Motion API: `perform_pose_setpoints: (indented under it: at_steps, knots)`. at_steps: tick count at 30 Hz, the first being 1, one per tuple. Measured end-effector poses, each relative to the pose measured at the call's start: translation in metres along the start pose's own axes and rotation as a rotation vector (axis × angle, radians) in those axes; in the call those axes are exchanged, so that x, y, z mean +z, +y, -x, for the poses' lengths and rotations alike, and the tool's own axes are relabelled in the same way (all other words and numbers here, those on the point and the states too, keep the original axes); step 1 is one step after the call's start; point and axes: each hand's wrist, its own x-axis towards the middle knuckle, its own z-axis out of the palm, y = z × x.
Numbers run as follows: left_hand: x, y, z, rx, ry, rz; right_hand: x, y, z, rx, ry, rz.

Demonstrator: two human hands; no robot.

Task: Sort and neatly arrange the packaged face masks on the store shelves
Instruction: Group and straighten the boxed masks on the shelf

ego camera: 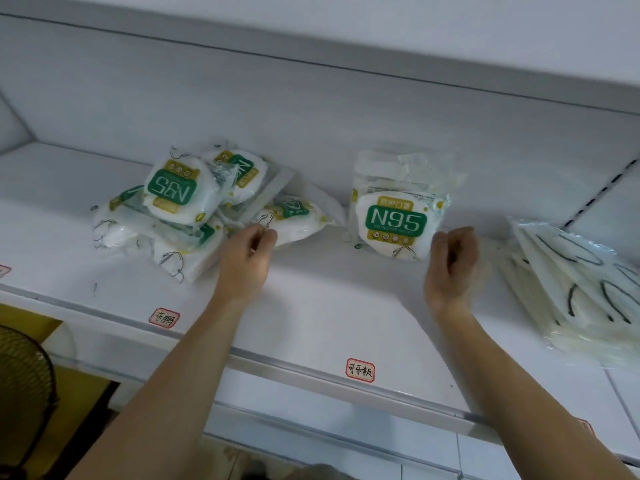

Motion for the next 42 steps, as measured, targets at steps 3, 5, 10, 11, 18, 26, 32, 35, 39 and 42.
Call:
perform_pose_setpoints:
  at_steps: [3,5,10,11,18,26,32,35,39,42]
  knots:
    - [-0.004,0.005,-0.002,-0.108,0.084,0.35,0.033,-0.047,0.043,-0.04,-0.563,-0.032]
    - [-0.009,0.008,0.003,-0.159,0.142,0.482,0.065,-0.08,0.069,0.151,-0.837,-0.188]
    - [-0.027,0.023,0.044,0.061,0.083,0.179,0.12,-0.131,0.065,0.628,-0.579,-0.686]
    - [-0.031,0.023,0.051,0.161,0.014,0.103,0.123,-0.135,0.061,0.656,-0.476,-0.755]
    - [-0.07,0.034,0.032,-0.149,0.043,0.53,0.105,-0.145,0.074,0.806,-0.193,-1.031]
    - [-0.093,0.031,0.019,-0.549,-0.144,0.974,0.096,-0.15,0.11,0.794,-0.114,-0.803]
    - [-0.098,0.02,0.035,-0.509,-0.359,1.037,0.081,-0.147,0.105,0.784,0.032,-0.779]
    - [-0.107,0.024,0.037,-0.538,-0.358,1.045,0.076,-0.157,0.096,0.754,0.076,-0.792]
    - [-0.127,0.045,0.013,-0.429,-0.483,0.84,0.07,-0.164,0.088,0.642,-0.163,-0.659]
    - [-0.124,0.067,-0.008,-0.346,-0.599,0.646,0.078,-0.172,0.092,0.577,-0.329,-0.52]
